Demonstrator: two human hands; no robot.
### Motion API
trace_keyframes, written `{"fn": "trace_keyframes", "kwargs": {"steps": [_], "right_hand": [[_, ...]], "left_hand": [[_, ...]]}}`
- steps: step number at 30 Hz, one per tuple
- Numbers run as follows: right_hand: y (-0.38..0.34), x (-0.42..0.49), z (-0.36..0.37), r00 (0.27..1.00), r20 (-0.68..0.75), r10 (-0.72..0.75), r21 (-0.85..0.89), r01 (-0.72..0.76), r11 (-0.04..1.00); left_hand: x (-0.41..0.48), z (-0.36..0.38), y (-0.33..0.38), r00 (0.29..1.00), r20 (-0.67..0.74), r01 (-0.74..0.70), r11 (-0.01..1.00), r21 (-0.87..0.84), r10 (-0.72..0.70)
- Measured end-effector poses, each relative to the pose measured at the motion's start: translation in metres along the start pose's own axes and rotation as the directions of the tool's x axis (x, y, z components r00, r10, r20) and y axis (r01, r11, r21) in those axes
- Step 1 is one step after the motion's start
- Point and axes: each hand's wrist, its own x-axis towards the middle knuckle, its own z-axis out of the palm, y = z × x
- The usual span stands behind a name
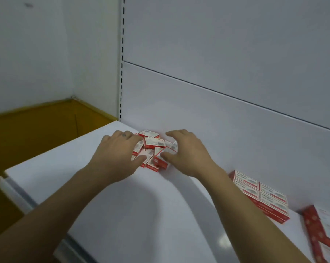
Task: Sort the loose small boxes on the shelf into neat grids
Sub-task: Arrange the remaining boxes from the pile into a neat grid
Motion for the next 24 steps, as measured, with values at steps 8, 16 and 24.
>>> {"fn": "trace_keyframes", "kwargs": {"steps": [8,16,24], "right_hand": [[-0.034,0.062,0.03,0.984,0.076,0.159,-0.092,-0.152,0.984],[-0.037,0.09,0.049,0.94,0.163,0.299,-0.208,-0.264,0.942],[-0.039,0.092,0.051,0.92,0.121,0.373,-0.043,-0.37,0.928]], "left_hand": [[-0.006,0.0,-0.044,0.998,0.015,0.054,0.998,-0.024,-0.054],[0.007,0.007,-0.064,0.999,0.042,0.031,0.995,-0.096,-0.027],[0.02,0.012,-0.063,0.998,0.026,-0.045,0.986,-0.162,0.05]]}}
